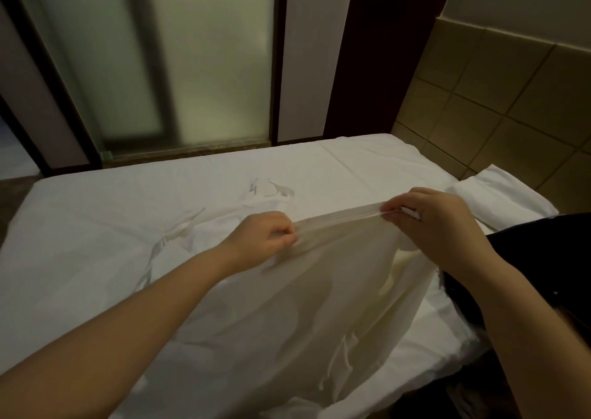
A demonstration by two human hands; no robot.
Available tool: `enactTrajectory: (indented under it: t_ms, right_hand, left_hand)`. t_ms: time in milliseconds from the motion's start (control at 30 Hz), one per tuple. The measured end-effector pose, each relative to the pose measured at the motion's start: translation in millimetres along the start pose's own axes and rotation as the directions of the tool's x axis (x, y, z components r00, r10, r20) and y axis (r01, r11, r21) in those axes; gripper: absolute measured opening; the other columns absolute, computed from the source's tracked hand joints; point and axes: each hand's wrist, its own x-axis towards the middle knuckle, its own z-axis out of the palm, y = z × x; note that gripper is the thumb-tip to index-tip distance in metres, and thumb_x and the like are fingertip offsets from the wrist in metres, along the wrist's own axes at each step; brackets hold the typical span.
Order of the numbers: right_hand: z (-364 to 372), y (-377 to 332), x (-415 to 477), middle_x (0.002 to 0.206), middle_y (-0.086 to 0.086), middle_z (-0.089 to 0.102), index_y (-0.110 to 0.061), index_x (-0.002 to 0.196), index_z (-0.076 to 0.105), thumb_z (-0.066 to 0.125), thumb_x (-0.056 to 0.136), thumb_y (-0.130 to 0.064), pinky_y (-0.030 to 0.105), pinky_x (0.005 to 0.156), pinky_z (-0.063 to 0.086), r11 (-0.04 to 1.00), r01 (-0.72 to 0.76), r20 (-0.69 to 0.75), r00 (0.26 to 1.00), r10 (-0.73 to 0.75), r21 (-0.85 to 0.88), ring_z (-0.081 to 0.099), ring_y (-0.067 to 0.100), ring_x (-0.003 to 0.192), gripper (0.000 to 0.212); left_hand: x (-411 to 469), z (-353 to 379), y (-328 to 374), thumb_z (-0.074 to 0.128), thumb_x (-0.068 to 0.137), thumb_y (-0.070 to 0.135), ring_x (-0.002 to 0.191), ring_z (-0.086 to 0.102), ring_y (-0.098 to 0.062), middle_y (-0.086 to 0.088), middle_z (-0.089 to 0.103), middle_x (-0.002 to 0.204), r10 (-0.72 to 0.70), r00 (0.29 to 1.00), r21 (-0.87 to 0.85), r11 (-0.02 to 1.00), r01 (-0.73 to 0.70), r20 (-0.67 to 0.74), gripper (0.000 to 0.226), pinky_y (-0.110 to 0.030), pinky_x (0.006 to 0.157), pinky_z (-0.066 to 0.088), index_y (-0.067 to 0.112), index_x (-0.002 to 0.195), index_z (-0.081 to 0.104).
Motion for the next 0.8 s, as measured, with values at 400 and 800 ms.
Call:
enactTrajectory:
  t_ms: [400,800]
  right_hand:
    - [9,3,17,0.092,0.002,0.067,-0.012,0.097,0.074,0.067,0.086,-0.019,0.022,0.072,0.039,1.000,0.000,0.037,0.999,0.001,-0.029,0.056,0.016,0.080,0.016]
    - [5,-21,42,0.091,0.007,0.070,-0.009,0.097,0.074,0.068,0.085,-0.014,0.024,0.076,0.039,1.000,0.002,-0.225,0.974,-0.003,-0.006,0.058,0.018,0.081,0.014]
  left_hand:
    - [-5,-36,3,0.053,0.094,0.017,0.076,0.055,-0.009,0.011,0.058,0.076,-0.078,0.987,-0.082,0.994,0.067,-0.144,0.017,-0.025,0.075,0.046,0.019,0.079,0.062]
    - [-12,-35,4,0.047,0.078,0.061,0.075,0.050,-0.022,-0.020,0.058,0.076,-0.034,0.999,-0.221,0.975,0.026,-0.033,0.073,-0.026,0.065,0.041,-0.010,0.080,0.062]
